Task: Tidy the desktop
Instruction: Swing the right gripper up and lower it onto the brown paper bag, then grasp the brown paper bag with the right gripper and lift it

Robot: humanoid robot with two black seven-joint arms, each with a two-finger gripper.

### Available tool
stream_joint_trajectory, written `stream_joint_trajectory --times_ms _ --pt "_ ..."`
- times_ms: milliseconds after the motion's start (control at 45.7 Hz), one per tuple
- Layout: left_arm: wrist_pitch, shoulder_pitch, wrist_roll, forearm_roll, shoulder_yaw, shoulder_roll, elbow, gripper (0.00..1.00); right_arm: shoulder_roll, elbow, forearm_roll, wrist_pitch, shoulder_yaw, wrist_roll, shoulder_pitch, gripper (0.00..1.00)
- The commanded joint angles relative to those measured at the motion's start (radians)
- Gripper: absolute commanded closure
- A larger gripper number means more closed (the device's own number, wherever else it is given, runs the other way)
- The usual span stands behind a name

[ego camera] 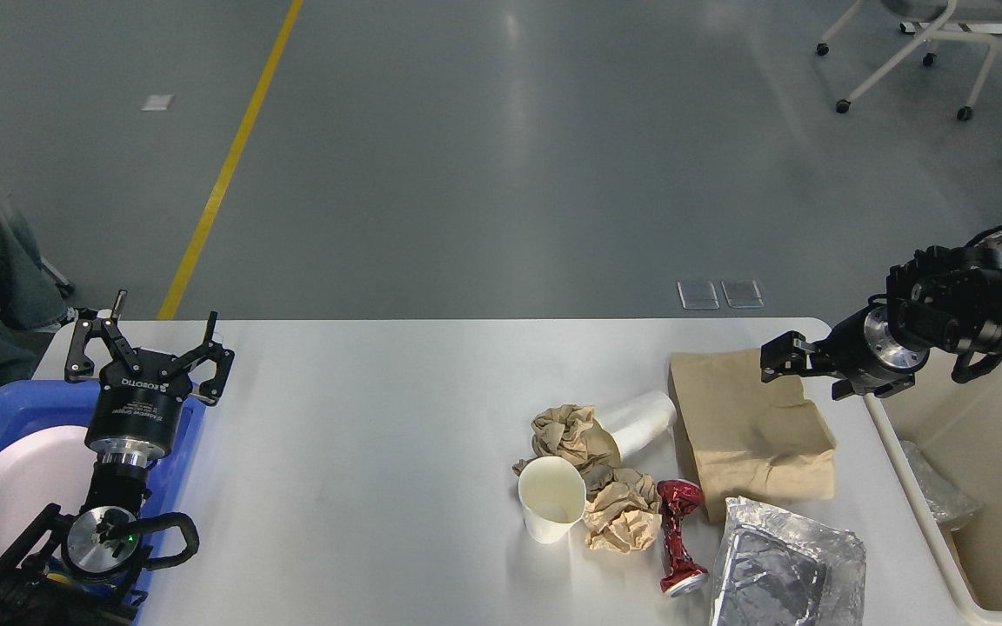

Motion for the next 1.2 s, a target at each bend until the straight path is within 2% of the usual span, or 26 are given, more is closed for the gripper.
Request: stream_joint_trajectory --times_ms 0,175,350,482,526,547,701,898,1182 --pt "0.000 0.000 0.000 0.000 0.000 0.000 0.000 0.04 0.013 -0.015 -0.013 -0.035 0.013 0.002 -0.055 0.04" --pt "0.000 0.000 0.000 0.000 0.000 0.000 0.000 0.04 0.073 -0.013 -0.050 -0.174 0.019 -0.015 -0.153 0.04" --pt "0.000 0.000 0.000 0.000 0.000 0.000 0.000 0.04 0.096 -0.004 -0.054 -0.243 0.020 -0.023 -0.213 0.02" --pt "0.000 0.000 0.000 0.000 0.000 0.000 0.000 0.04 0.095 0.019 -0.048 -0.332 0.022 -0.023 -0.218 0.05" --pt "0.000 0.000 0.000 0.000 0.000 0.000 0.000 0.04 0.093 0.028 -0.042 -0.355 0.023 -0.024 -0.216 0.16" --pt "0.000 0.000 0.000 0.000 0.000 0.000 0.000 0.04 0.092 0.030 -0.040 -0.360 0.025 -0.024 -0.215 0.24" --pt "0.000 0.000 0.000 0.000 0.000 0.000 0.000 0.04 0.082 0.060 -0.042 -0.354 0.027 -0.033 -0.210 1.00" --pt "0.000 0.000 0.000 0.000 0.000 0.000 0.000 0.04 0.081 0.082 -0.028 -0.363 0.030 -0.043 -0.204 1.00" --pt "0.000 0.000 0.000 0.000 0.000 0.000 0.000 0.04 0.064 0.089 0.190 -0.389 0.028 -0.044 -0.198 1.00"
